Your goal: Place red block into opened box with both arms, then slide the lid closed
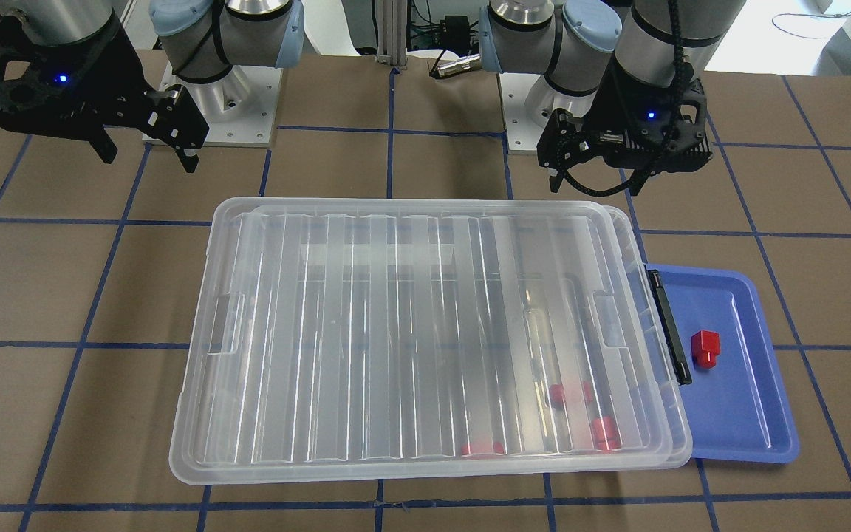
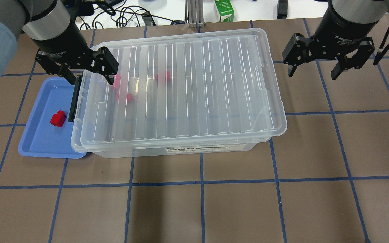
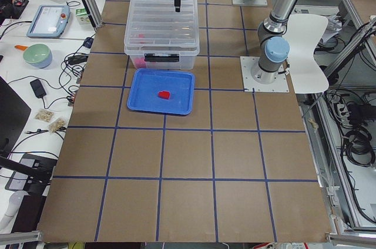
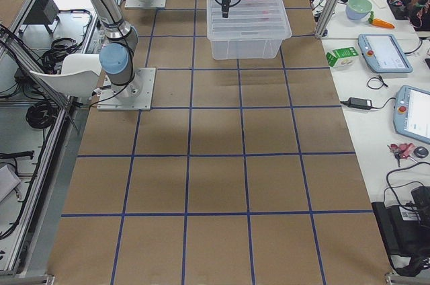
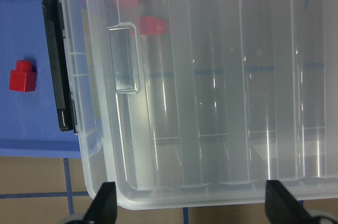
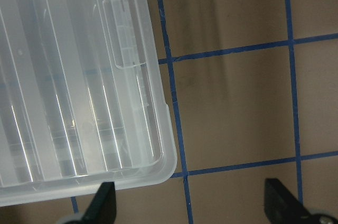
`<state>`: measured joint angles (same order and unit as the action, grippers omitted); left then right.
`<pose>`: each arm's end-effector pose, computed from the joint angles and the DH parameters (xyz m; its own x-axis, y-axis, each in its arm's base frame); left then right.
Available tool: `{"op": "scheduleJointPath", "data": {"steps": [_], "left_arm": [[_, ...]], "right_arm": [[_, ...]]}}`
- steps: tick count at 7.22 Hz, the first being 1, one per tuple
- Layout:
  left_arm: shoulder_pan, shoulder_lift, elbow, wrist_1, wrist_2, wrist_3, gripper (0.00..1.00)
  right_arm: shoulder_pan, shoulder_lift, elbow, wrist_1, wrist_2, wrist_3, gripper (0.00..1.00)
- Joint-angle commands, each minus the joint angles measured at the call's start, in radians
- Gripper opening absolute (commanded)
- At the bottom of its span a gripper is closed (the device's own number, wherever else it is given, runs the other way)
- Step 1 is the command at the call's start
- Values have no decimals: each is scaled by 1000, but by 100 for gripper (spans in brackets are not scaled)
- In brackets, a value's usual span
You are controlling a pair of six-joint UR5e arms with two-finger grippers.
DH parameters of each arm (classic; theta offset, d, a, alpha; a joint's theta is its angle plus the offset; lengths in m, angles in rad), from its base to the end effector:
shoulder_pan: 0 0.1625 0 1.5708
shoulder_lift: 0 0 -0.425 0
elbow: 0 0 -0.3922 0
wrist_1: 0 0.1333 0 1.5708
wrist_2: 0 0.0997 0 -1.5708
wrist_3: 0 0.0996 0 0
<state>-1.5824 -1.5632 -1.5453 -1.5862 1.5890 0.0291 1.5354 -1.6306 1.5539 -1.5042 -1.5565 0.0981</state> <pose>-0.1372 -0.4886 0.5027 -0.9990 0.0404 -0.0187 0.0407 0.9990 -0.0171 0.1181 -0.4708 0.5182 -0.9910 0.1330 -0.0152 0.1331 0.9911 -0.0087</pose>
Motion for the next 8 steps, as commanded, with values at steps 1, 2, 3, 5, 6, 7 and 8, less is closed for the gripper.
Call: {"op": "scheduleJointPath", "data": {"steps": [1, 2, 3, 5, 6, 7, 8], "left_arm": [[-1, -4, -1, 2, 0, 0, 100], [-2, -14, -1, 3, -3, 0, 100], [-2, -12, -1, 5, -3, 0, 100], [-2, -9, -2, 5, -3, 0, 100], [-2, -9, -10, 5, -3, 11, 100], [16, -9, -6, 5, -6, 38, 100], [51, -9, -6, 5, -3, 137, 100]], "right_arm": [[2, -2, 2, 1, 1, -3, 100], [2, 0, 2, 1, -10, 0, 100], [-3, -20, 2, 25, -14, 2, 100], [0, -12, 29, 24, -13, -5, 100], [0, 0, 57, 19, -11, -5, 100], [0, 12, 95, 0, -7, -6, 100], [0, 35, 115, -51, -1, -5, 100]]}}
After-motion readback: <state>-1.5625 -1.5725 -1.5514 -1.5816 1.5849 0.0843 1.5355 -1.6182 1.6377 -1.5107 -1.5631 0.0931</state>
